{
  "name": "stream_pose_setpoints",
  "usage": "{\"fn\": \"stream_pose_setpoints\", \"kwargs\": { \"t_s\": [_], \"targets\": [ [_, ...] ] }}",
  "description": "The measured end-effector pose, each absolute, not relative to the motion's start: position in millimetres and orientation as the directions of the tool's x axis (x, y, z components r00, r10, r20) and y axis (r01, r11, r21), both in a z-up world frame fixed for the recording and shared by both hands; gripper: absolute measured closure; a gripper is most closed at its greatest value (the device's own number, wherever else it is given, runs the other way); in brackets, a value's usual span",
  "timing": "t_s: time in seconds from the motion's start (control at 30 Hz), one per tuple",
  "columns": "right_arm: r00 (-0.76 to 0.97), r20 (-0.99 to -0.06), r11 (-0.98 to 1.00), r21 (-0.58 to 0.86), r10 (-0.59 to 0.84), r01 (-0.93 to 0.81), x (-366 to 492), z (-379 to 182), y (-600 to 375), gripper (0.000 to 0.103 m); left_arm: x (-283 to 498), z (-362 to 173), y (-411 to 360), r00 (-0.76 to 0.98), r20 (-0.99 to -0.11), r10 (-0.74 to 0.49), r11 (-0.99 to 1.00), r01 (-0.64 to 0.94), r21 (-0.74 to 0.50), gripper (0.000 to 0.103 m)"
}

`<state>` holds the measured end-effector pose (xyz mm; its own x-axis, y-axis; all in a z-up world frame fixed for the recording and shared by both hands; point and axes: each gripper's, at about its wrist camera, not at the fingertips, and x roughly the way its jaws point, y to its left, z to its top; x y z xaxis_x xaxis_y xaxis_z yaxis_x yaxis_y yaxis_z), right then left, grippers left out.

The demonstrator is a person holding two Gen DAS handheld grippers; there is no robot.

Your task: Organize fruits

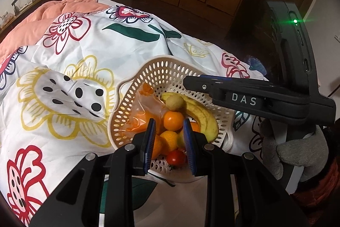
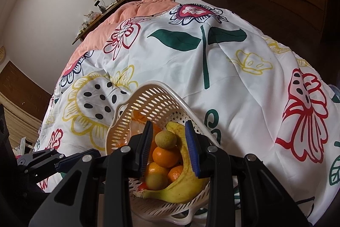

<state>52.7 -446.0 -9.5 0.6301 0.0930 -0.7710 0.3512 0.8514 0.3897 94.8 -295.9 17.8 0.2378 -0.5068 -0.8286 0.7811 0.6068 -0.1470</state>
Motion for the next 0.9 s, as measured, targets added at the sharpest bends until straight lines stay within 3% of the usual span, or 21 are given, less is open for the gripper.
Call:
{"fn": "stream_pose_setpoints", "kwargs": {
  "t_s": [0.4, 0.5, 0.57, 0.9],
  "targets": [
    [0.626, -0.775, 0.856, 0.382, 0.09, 0.349, 49, -6, -443, 0.071, 99, 19, -289, 0.256, -0.823, -0.507, 0.64, 0.752, -0.16, 0.075],
    [0.627, -0.775, 0.864, 0.366, 0.078, 0.345, 46, -1, -441, 0.067, 98, 21, -285, 0.274, -0.818, -0.506, 0.652, 0.742, -0.156, 0.075],
    [0.63, -0.774, 0.873, 0.347, 0.06, 0.343, 43, 3, -439, 0.062, 97, 23, -282, 0.291, -0.813, -0.505, 0.661, 0.735, -0.148, 0.075],
    [0.636, -0.772, 0.892, 0.305, 0.026, 0.334, 29, 18, -432, 0.062, 82, 35, -272, 0.4, -0.781, -0.479, 0.695, 0.716, -0.059, 0.075]
  ]
}}
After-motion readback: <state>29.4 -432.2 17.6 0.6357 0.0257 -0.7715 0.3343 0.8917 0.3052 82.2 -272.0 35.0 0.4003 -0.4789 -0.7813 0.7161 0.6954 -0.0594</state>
